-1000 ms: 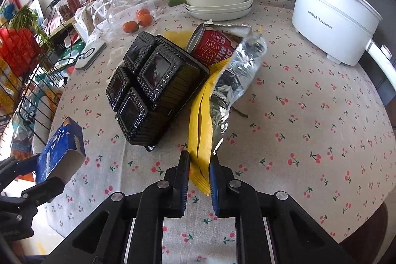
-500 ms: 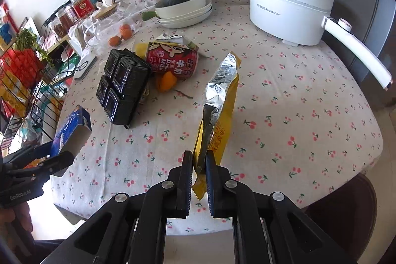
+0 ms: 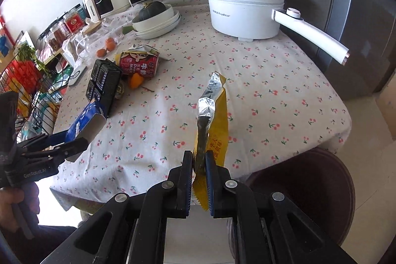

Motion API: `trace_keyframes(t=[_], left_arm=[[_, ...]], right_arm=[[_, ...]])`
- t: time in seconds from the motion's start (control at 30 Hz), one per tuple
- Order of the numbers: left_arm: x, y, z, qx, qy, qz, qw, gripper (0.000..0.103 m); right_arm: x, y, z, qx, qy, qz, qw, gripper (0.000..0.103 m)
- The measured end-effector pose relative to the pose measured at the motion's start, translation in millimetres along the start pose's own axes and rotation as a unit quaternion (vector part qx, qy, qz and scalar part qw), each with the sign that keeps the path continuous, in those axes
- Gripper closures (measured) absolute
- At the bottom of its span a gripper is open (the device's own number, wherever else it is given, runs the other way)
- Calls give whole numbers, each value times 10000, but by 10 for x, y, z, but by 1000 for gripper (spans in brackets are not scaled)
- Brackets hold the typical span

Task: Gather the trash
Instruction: 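Carry the chip bag and blue box over the bin and release both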

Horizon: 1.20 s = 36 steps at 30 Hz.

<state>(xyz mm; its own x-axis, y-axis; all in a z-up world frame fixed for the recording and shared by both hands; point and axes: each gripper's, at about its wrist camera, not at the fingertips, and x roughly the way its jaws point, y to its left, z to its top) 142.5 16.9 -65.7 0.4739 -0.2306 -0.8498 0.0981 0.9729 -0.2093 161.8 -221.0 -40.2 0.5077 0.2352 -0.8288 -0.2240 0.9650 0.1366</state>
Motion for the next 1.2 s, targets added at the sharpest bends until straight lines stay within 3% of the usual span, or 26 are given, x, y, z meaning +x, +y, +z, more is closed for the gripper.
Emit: trace_keyframes(t=[0.57,1.2], left_arm=[[218,-742,-18,478,121,-467,9977,35],[686,-1857,-294,1495,505,-1000,9824,35]], right_arm=[[-426,-871,-556,562,-106,-387,9976,92],[-546,-1511,-980,1081,103,-630,9921,92]])
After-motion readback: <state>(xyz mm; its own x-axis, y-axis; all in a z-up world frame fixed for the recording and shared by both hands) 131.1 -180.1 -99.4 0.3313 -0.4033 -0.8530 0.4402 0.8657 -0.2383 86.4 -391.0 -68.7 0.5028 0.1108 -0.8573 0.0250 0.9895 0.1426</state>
